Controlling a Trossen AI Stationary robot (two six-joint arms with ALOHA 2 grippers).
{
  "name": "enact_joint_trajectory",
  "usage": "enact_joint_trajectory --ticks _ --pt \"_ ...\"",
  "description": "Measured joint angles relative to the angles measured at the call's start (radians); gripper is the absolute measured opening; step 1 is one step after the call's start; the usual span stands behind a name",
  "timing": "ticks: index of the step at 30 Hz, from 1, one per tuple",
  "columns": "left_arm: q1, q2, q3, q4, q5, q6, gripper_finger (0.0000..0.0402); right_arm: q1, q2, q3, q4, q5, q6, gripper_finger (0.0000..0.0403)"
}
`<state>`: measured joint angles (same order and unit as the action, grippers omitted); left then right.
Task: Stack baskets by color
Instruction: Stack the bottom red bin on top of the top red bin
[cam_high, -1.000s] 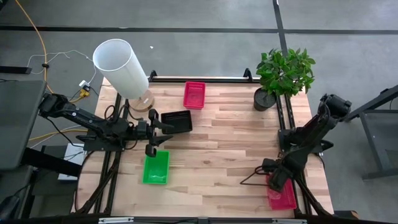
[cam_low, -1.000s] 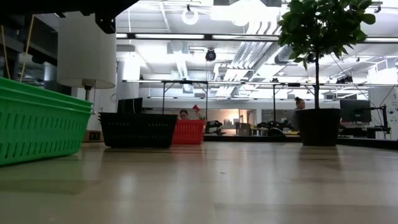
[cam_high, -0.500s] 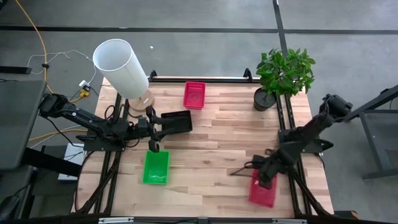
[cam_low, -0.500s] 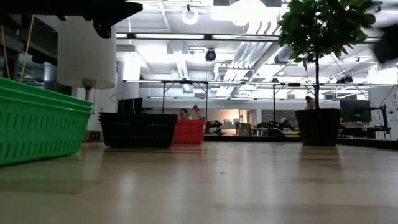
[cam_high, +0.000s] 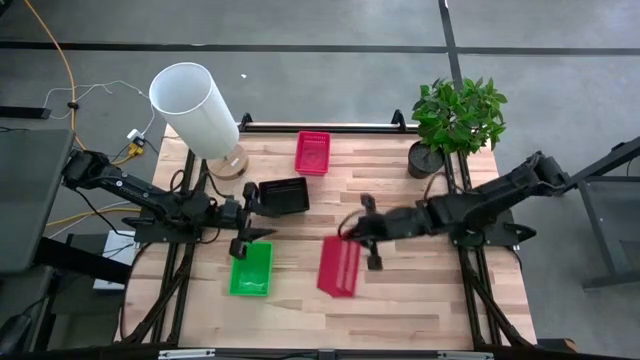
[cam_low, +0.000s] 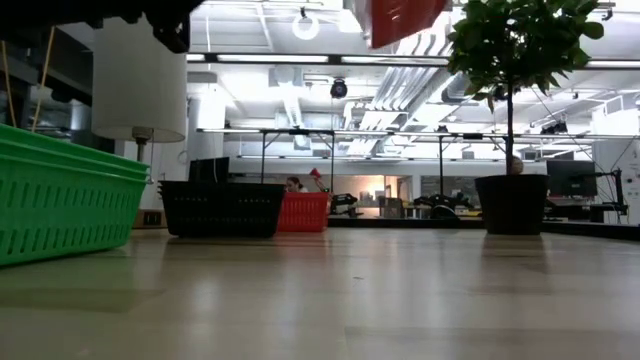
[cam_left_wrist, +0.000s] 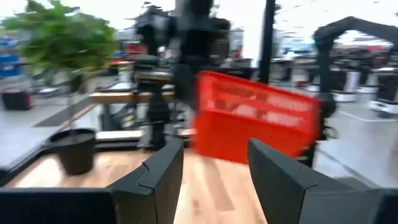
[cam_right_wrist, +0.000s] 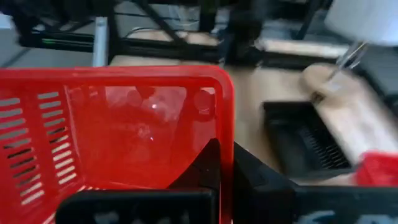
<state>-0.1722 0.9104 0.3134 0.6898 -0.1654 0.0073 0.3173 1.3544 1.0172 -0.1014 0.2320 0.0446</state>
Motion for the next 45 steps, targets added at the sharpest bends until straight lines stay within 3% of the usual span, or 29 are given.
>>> enact_joint_trajectory --ticks 3,8,16,22,24,27,32,38,45 --pt "0.000 0.000 0.000 0.014 0.009 0.005 0.0166 -0.055 0.000 0.007 0.001 -0.041 -0.074 0.0000" --pt "0.003 0.000 0.000 0.014 -0.077 0.017 0.0166 -0.111 0.000 -0.102 0.082 -0.126 -0.108 0.0000" --pt "0.003 0.000 0.000 0.011 -0.081 0.046 0.0166 -0.161 -0.005 -0.350 0.431 -0.176 -0.055 0.0000" --pt "0.002 0.000 0.000 0.010 -0.081 0.050 0.0166 -0.191 -0.005 -0.369 0.502 -0.207 -0.043 0.0000" --pt "0.001 0.000 0.000 0.010 -0.079 0.049 0.0166 -0.191 -0.004 -0.343 0.501 -0.173 -0.046 0.0000" --pt "0.000 0.000 0.000 0.030 -0.007 0.045 0.0166 -0.203 0.009 -0.250 0.437 -0.054 -0.098 0.0000" --pt "0.000 0.000 0.000 0.104 0.133 0.023 0.0166 -0.298 0.116 0.037 0.174 0.100 -0.239 0.0000" --pt "0.000 0.000 0.000 0.093 0.124 0.038 0.0166 -0.478 0.304 0.387 -0.125 0.180 -0.409 0.0000" --pt "0.000 0.000 0.000 0.084 0.076 0.040 0.0166 -0.643 0.519 0.703 -0.413 0.175 -0.560 0.0000"
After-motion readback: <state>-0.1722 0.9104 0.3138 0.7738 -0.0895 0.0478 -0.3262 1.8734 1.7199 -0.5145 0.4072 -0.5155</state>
